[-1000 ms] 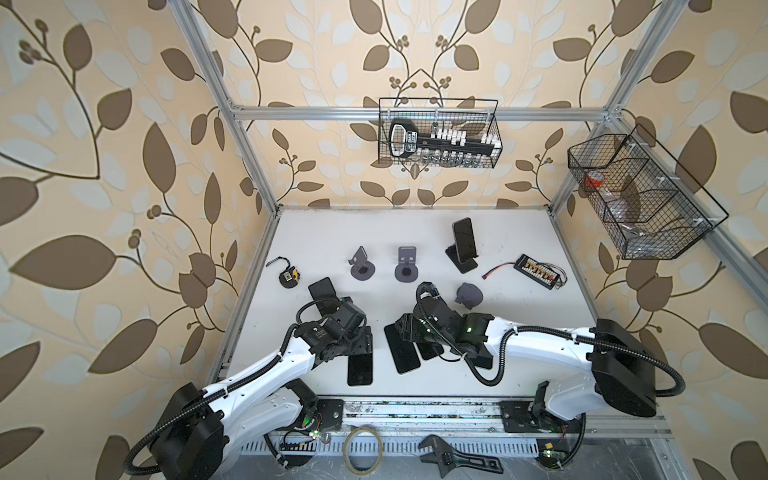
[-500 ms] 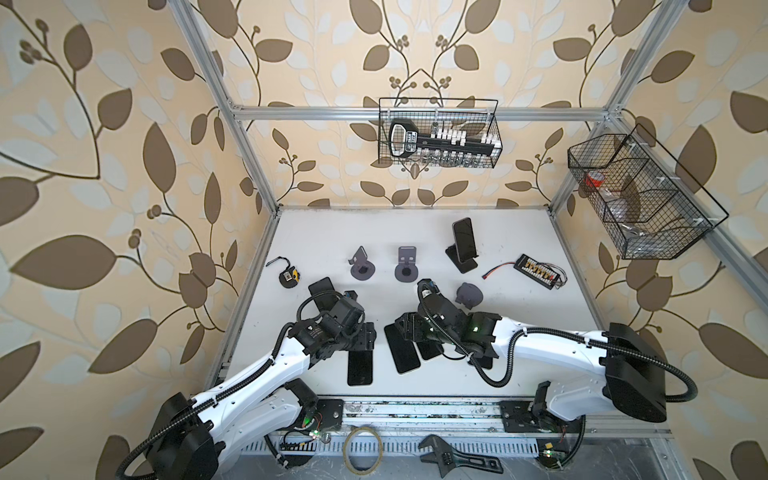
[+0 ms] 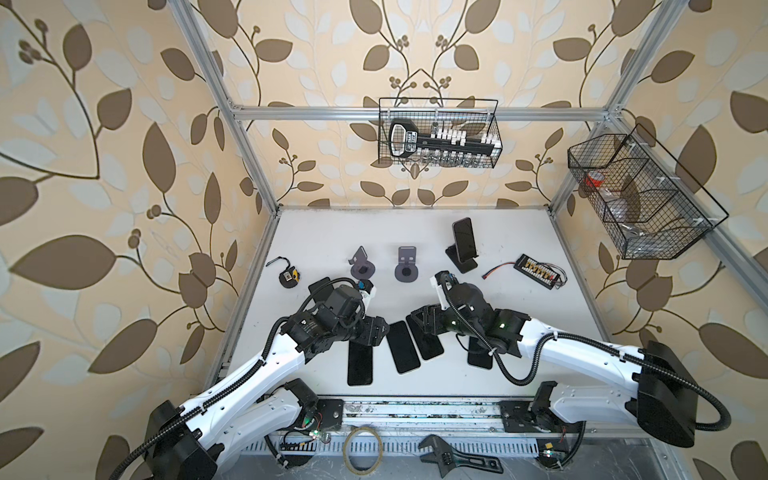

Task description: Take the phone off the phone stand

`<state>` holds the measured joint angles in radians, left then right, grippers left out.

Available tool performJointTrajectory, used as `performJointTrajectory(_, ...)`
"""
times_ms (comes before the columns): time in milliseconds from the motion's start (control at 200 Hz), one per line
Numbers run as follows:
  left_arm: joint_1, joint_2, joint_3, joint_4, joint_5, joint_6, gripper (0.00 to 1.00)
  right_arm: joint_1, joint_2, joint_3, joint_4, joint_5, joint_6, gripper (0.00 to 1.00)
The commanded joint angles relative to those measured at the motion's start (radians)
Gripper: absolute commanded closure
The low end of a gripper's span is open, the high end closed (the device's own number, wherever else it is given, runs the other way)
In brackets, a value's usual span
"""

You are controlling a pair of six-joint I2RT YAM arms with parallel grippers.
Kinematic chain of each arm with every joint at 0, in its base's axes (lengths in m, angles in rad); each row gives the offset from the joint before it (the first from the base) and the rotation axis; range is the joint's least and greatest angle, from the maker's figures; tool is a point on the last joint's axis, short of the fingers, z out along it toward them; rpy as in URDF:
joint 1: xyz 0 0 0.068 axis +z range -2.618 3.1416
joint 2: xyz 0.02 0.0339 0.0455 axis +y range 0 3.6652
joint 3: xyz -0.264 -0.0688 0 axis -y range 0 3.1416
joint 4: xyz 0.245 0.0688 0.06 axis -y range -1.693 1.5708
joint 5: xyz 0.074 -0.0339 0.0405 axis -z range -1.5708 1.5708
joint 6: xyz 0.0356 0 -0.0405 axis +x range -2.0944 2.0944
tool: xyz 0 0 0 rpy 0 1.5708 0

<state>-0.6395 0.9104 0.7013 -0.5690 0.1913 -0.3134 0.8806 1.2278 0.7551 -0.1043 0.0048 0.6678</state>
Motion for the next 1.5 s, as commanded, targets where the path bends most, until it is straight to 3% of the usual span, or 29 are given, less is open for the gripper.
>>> performJointTrajectory(0,0.009,0.016,0.069,0.057,0.097,0.132,0.22,-0.028,-0.065,-0.007,0.019,-0.079,-0.108,0.32)
performJointTrajectory(540,0.009,0.177,0.211,0.139,0.347,0.387,0.20,-0.215,-0.164,0.019,-0.068,-0.288,-0.291,0.33)
performJointTrajectory(795,0.009,0.218,0.224,0.167,0.411,0.410,0.20,-0.261,-0.170,0.048,-0.125,-0.303,-0.366,0.34)
performJointTrajectory(1500,0.009,0.319,0.275,0.228,0.491,0.431,0.20,-0.432,-0.145,0.081,-0.154,-0.368,-0.427,0.35)
